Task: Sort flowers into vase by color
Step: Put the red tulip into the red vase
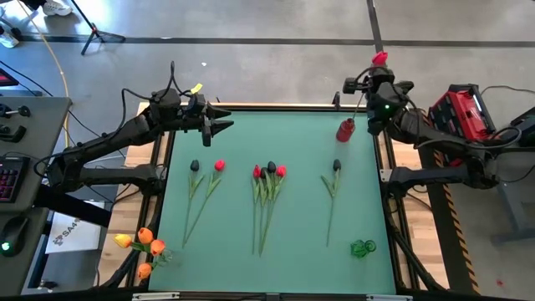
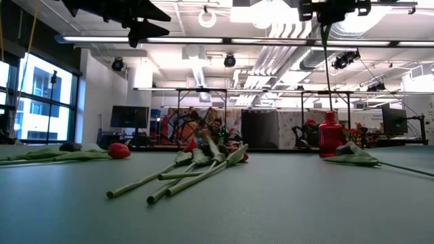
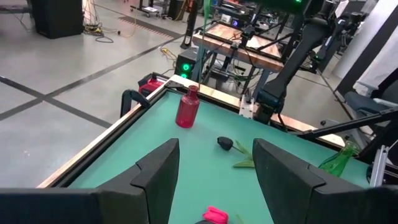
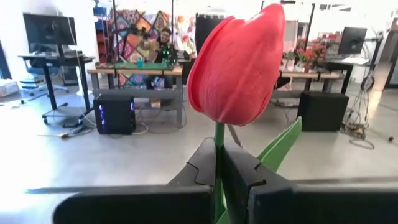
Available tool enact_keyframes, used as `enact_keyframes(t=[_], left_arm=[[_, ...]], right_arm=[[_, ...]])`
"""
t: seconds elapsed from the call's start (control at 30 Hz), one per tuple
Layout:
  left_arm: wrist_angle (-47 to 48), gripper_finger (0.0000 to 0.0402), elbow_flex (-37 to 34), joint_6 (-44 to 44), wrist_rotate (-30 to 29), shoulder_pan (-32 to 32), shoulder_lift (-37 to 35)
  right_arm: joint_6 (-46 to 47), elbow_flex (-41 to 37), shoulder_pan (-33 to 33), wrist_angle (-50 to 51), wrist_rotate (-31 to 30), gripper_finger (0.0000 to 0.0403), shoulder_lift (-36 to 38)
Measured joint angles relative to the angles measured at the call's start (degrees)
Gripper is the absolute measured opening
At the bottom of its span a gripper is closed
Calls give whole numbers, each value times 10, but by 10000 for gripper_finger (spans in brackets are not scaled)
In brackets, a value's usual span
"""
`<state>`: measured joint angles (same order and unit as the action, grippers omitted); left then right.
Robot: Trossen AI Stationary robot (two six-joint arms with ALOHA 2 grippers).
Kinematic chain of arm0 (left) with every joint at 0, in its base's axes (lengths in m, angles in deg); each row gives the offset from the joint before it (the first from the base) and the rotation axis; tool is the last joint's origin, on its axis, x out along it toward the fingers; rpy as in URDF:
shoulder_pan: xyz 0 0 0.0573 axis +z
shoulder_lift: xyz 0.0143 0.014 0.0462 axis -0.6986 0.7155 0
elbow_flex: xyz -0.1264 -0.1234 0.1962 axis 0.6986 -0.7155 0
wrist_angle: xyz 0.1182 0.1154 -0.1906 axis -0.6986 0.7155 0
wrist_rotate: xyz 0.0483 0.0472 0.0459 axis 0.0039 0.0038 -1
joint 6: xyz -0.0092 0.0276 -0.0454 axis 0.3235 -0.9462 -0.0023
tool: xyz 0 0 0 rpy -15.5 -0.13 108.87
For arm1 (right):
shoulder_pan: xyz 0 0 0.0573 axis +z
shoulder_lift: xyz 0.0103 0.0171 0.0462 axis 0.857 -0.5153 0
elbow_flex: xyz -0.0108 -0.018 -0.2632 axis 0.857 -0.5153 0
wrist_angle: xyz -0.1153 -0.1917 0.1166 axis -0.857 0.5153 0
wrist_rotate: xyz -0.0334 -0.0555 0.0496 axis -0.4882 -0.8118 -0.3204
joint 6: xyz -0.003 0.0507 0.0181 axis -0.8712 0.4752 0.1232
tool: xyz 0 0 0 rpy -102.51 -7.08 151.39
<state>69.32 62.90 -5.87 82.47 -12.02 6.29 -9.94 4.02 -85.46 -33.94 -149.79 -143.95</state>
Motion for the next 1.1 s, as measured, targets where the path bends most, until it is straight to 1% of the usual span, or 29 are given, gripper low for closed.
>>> enact_keyframes(t=[0.07, 0.27, 0.5, 0.63, 0.7, 0.9, 1.1], left_arm=[[0, 190, 0, 0, 0, 0, 0], [0, 190, 0, 0, 0, 0, 0], [0, 190, 0, 0, -3, 0, 0], [-1, 190, 0, 0, -5, 0, 0], [-1, 190, 0, 0, -5, 0, 0], [-1, 190, 0, 0, -6, 0, 0], [-1, 190, 0, 5, -6, 0, 0]], right_arm=[[-24, 5, 0, -15, 0, 0, 1], [-26, 8, 0, -10, 0, 0, 0], [48, 8, 0, 63, 3, 0, 0], [69, 8, 0, 84, 5, 0, 0], [55, 8, 0, 69, 9, 0, 0], [-30, 9, 2, -36, 15, 0, 0], [-30, 9, 15, -27, 12, 0, 0]])
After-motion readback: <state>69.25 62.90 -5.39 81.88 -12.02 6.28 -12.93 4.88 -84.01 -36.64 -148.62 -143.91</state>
